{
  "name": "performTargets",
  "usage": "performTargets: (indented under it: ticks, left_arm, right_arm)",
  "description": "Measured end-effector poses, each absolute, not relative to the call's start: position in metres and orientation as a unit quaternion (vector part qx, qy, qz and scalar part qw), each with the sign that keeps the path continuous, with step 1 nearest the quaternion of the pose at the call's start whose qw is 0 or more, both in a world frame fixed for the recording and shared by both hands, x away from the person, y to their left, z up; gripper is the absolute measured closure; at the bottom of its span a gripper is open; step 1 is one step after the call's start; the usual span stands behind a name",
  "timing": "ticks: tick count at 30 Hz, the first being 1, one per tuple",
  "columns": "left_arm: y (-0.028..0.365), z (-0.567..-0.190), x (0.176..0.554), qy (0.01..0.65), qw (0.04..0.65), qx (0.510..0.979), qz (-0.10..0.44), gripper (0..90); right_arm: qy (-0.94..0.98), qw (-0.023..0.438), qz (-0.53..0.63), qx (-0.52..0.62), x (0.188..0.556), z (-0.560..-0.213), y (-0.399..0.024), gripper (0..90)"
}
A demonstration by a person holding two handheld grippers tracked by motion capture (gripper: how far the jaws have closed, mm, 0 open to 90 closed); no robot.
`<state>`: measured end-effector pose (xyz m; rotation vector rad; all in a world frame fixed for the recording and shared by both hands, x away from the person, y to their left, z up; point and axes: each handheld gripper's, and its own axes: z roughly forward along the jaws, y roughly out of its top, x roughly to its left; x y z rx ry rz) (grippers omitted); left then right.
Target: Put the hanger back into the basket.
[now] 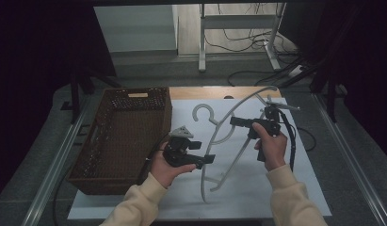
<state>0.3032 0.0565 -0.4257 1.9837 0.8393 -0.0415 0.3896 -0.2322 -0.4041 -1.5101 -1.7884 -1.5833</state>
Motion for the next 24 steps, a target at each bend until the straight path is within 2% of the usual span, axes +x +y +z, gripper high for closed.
performTargets:
  ticks: [6, 8, 17, 19, 24]
  left_arm:
    - [0.047, -0.429, 0.308, 0.336, 0.479, 0.81, -0.028, 34.2]
    - [0.047, -0.429, 0.309, 0.336, 0.485, 0.807, -0.034, 39.2]
    - [0.05, -0.429, 0.312, 0.339, 0.492, 0.799, -0.068, 78.7]
    - [0.053, -0.428, 0.313, 0.345, 0.496, 0.793, -0.072, 83.0]
    - [0.059, -0.427, 0.313, 0.359, 0.5, 0.785, -0.07, 85.2]
  right_arm:
    - [-0.626, 0.161, -0.56, -0.518, 0.386, -0.402, -0.227, 84.4]
    - [-0.626, 0.166, -0.563, -0.514, 0.384, -0.403, -0.225, 84.4]
    - [-0.628, 0.182, -0.568, -0.499, 0.381, -0.403, -0.217, 84.0]
    - [-0.628, 0.182, -0.57, -0.497, 0.381, -0.404, -0.217, 83.7]
    - [-0.632, 0.186, -0.567, -0.495, 0.382, -0.407, -0.218, 82.6]
